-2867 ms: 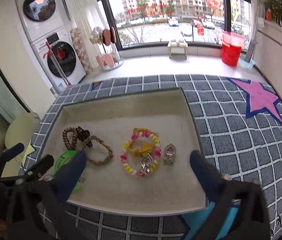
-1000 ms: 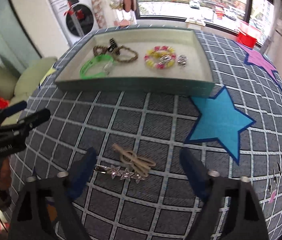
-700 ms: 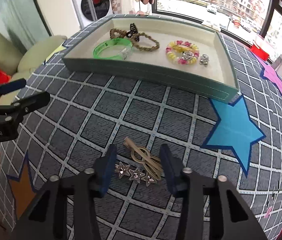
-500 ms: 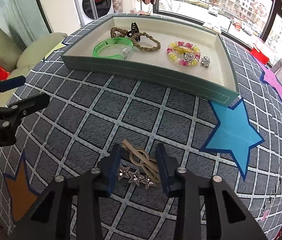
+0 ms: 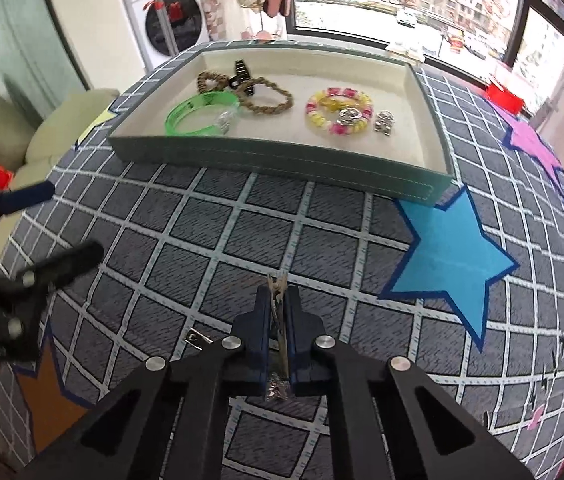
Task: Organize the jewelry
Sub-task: 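Grasp the tan hair clip with the right gripper while the left grasps the star hair clip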
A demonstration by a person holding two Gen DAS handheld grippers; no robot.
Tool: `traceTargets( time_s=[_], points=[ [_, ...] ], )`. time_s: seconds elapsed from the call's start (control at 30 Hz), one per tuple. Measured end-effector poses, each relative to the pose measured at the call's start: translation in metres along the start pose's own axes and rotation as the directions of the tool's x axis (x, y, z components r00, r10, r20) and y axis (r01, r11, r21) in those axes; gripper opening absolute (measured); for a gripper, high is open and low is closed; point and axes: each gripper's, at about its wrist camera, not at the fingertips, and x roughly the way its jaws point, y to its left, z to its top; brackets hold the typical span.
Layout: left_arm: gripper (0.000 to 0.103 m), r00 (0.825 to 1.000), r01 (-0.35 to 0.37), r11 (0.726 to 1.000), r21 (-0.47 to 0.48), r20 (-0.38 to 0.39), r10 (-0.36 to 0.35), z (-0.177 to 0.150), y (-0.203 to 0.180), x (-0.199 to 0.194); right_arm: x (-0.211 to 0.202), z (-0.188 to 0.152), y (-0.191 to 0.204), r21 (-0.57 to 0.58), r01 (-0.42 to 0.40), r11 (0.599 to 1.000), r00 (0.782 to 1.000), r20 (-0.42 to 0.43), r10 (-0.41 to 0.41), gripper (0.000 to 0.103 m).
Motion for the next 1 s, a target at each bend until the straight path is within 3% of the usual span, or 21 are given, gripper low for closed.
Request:
traceTargets(
  time_s=[0.27, 0.6, 0.67, 0.77, 0.8, 0.93, 1.0],
  points=[
    [0.103, 0.995, 0.099, 0.978, 0.185, -0.017, -0.097, -0.003, -0.044, 0.004, -0.001, -0.002, -0.023, 0.105, -0.032, 0.994, 0.999, 0.003, 0.032, 0.008],
    [0.100, 0.979, 0.203, 0.897, 0.392, -0.053, -0.198, 0.002, -0.087, 0.014, -0.004, -0.004, -0.043, 0.183, -0.072, 0.981, 0.997, 0.013, 0.070, 0.008],
    [0.091, 0.973, 0.227, 0.876, 0.426, -0.065, -0.221, 0.002, -0.094, 0.014, -0.004, -0.004, -0.045, 0.192, -0.076, 0.978, 0.997, 0.014, 0.075, 0.008],
    [0.090, 0.964, 0.264, 0.843, 0.469, -0.093, -0.250, 0.002, -0.102, 0.016, -0.004, -0.004, -0.047, 0.202, -0.083, 0.976, 0.997, 0.017, 0.081, 0.008],
    [0.085, 0.960, 0.278, 0.830, 0.483, -0.104, -0.261, 0.001, -0.105, 0.016, -0.004, -0.004, -0.048, 0.204, -0.084, 0.975, 0.996, 0.017, 0.083, 0.008],
    [0.082, 0.941, 0.338, 0.764, 0.550, -0.171, -0.293, -0.005, -0.119, 0.019, -0.005, -0.004, -0.048, 0.207, -0.088, 0.974, 0.996, 0.021, 0.086, 0.008],
    [0.065, 0.934, 0.356, 0.742, 0.569, -0.186, -0.305, -0.008, -0.124, 0.018, -0.005, -0.004, -0.049, 0.210, -0.088, 0.974, 0.996, 0.023, 0.085, 0.008]
  ],
)
